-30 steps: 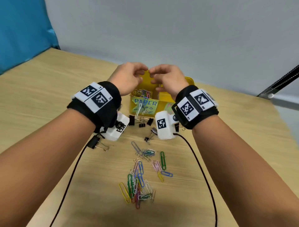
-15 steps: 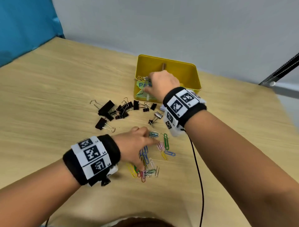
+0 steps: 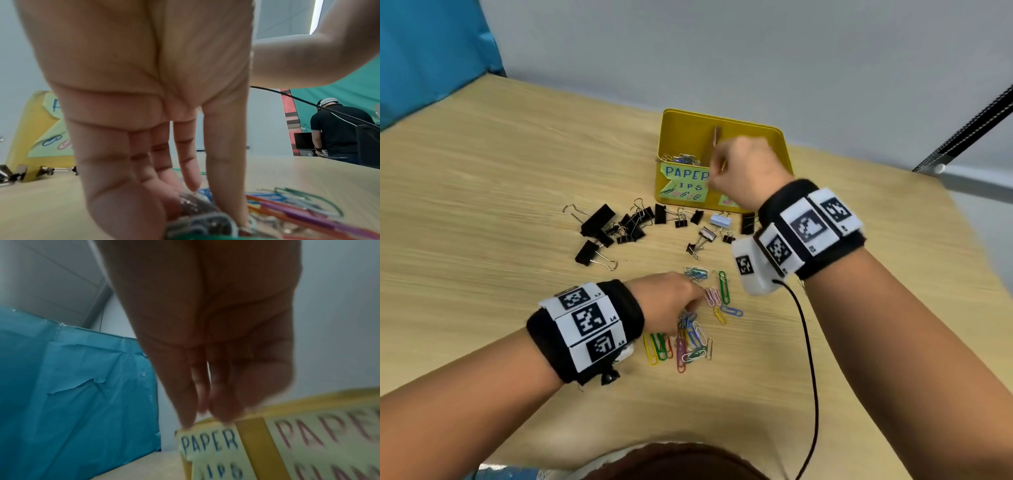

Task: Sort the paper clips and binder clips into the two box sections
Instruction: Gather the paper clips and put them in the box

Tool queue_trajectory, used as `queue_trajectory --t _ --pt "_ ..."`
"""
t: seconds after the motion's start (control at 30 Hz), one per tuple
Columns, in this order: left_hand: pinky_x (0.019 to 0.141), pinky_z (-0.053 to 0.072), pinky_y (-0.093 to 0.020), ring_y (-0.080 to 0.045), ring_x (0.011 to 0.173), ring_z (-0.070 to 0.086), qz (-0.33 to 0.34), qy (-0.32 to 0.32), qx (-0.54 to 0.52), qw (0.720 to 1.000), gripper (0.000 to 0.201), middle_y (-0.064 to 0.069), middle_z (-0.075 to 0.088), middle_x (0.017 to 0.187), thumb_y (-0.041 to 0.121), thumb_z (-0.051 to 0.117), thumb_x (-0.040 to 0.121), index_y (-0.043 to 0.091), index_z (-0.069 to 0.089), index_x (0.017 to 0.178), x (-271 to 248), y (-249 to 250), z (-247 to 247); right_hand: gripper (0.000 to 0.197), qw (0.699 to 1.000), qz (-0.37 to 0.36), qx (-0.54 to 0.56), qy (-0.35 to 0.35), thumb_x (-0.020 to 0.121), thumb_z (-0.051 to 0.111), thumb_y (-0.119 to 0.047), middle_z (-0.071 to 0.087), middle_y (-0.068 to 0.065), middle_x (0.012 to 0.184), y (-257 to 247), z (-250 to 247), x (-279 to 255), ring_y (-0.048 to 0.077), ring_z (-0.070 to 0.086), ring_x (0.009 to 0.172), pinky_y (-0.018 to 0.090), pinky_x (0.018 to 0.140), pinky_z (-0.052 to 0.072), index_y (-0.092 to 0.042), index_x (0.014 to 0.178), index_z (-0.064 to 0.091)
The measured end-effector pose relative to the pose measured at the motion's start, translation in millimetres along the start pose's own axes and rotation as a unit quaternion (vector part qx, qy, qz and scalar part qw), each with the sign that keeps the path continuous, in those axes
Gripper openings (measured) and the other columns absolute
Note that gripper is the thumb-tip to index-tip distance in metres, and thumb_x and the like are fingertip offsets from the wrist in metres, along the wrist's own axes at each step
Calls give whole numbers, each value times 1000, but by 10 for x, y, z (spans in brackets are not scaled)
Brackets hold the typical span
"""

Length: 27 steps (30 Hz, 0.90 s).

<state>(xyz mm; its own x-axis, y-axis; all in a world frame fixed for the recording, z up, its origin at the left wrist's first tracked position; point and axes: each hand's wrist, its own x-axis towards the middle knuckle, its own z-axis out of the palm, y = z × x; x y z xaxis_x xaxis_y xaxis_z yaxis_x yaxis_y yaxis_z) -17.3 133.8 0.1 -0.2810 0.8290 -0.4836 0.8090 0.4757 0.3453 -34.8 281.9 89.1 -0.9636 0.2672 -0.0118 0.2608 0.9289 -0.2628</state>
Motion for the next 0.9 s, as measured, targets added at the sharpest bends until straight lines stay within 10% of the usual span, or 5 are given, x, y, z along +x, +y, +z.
queue_trajectory --t 0.1,0.2,0.3,0.53,0.9 --pt "78 46 -30 -20 99 52 -20 33 17 999 41 -5 52 120 15 67 79 16 51 117 2 -10 -46 26 973 37 -30 -225 83 66 -25 57 3 83 73 200 -311 13 54 67 15 49 38 -9 102 59" --pt "92 45 -33 -23 120 42 -44 76 27 996 69 -5 42 130 25 73 76 19 38 135 37 -30 -74 71 944 71 -87 -309 68 75 -47 57 5 114 210 472 -504 19 58 91 26 72 49 -12 124 48" --pt "103 40 -36 -24 128 36 -56 56 28 996 82 -5 38 136 32 73 74 16 29 142 80 -37 -90 90 948 75 -72 -301 59 80 -51 45 6 127 253 707 -651 25 50 113 39 94 47 -16 131 38" --pt "96 46 -31 -19 114 50 -48 9 -30 998 53 -2 50 123 30 72 76 18 54 124 29 -90 -132 70 946 25 -4 -324 64 77 -49 43 2 112 293 692 -832 22 51 106 34 91 46 -15 120 50" --pt "102 44 -42 -28 125 36 -106 -32 18 994 103 -8 34 130 26 86 57 20 23 138 -74 41 74 96 959 -2 -80 -270 53 81 -55 42 8 121 16 901 -1023 25 44 113 36 95 43 -11 127 37"
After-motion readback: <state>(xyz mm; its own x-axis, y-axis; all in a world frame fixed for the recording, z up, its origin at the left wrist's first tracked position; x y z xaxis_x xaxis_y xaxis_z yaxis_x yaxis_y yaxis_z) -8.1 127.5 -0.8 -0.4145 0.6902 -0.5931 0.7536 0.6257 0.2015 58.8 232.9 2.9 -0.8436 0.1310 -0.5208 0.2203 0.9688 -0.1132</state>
